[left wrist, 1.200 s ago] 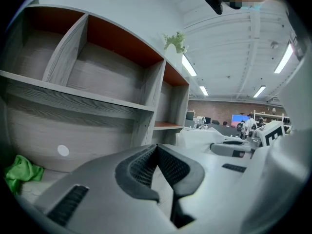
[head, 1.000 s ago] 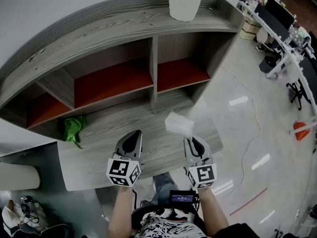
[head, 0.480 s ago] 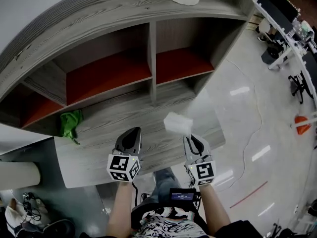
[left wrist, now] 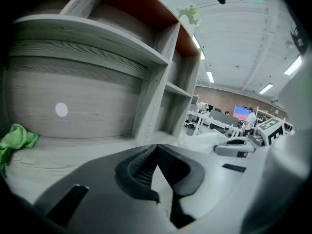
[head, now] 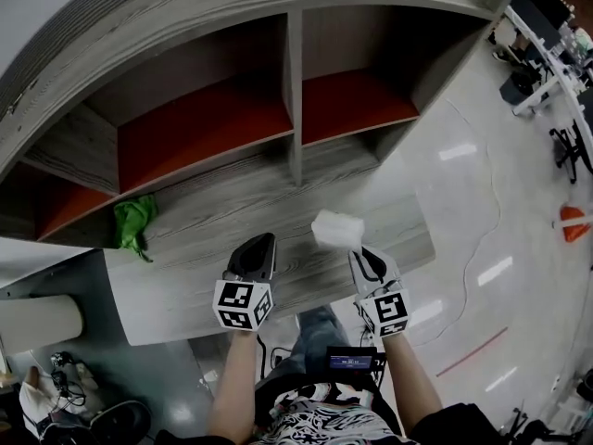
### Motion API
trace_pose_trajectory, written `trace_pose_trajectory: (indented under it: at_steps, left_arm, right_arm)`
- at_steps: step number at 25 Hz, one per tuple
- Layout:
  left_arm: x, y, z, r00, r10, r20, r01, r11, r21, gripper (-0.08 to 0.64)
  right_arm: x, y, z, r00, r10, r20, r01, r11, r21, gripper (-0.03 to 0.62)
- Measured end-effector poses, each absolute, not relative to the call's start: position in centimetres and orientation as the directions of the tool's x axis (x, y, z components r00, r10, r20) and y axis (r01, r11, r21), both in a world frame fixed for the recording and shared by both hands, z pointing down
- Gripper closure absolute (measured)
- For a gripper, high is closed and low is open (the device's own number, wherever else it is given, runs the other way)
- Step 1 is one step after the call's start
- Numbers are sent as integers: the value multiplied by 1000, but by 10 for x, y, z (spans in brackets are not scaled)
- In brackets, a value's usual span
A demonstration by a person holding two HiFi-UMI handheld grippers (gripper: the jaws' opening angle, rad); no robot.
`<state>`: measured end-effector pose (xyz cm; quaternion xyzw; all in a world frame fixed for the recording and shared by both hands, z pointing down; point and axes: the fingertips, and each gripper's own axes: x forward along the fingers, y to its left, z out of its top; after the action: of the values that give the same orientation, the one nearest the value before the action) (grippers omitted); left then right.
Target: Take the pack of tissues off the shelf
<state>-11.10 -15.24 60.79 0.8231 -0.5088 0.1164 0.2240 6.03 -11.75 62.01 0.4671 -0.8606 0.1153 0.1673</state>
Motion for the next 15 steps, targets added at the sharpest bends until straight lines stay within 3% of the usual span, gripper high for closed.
trace_pose_trajectory:
  at_steps: [15]
  left_arm:
    - [-102, -144, 659, 486, -713, 505, -874, -401, 274, 553]
  right_arm:
    - [52, -108, 688, -537, -677, 504, -817, 567, -108, 541]
